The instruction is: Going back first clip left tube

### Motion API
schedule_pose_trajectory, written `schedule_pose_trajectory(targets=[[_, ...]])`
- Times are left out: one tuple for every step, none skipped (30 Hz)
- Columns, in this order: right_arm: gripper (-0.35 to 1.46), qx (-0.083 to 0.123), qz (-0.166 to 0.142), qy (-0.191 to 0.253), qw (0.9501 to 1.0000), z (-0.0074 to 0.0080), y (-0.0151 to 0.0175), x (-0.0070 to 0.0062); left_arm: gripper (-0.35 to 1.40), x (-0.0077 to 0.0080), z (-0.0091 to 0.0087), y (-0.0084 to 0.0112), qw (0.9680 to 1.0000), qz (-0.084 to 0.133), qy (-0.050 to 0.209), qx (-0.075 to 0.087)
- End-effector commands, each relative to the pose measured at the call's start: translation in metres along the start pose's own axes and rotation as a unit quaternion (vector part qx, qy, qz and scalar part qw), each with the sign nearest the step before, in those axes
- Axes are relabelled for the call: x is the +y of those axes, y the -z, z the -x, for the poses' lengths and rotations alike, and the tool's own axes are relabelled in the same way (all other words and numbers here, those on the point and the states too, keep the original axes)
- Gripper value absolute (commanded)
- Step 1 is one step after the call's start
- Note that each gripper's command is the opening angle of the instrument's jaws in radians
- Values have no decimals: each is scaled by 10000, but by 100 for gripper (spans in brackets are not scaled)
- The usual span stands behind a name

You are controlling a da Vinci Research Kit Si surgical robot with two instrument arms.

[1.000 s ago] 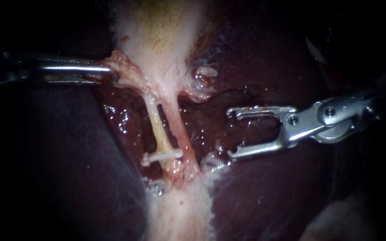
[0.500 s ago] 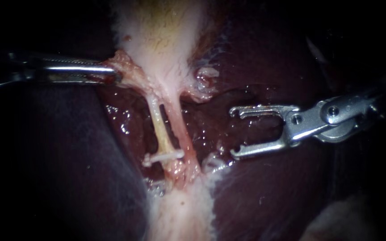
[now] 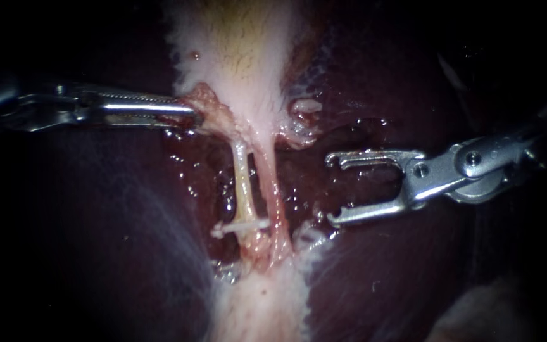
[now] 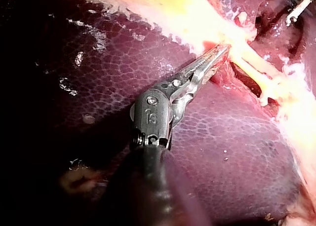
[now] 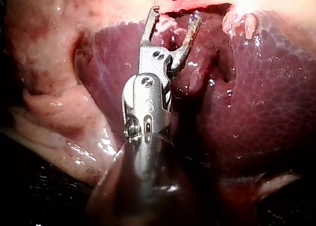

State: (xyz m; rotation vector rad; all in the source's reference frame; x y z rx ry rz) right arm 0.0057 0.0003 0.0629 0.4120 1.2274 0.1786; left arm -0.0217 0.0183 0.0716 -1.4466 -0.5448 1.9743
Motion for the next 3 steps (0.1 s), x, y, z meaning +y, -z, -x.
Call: schedule_pose_trajectory(targets=[[50,-1,-1,0,10000,0,0,0,-35,0,0,1,10000,0,0,-1],[50,-1,0,0,10000,0,0,0,-35,0,0,2,10000,3,0,-2],[50,-1,0,0,10000,0,0,0,-35,0,0,3,10000,5,0,-2]])
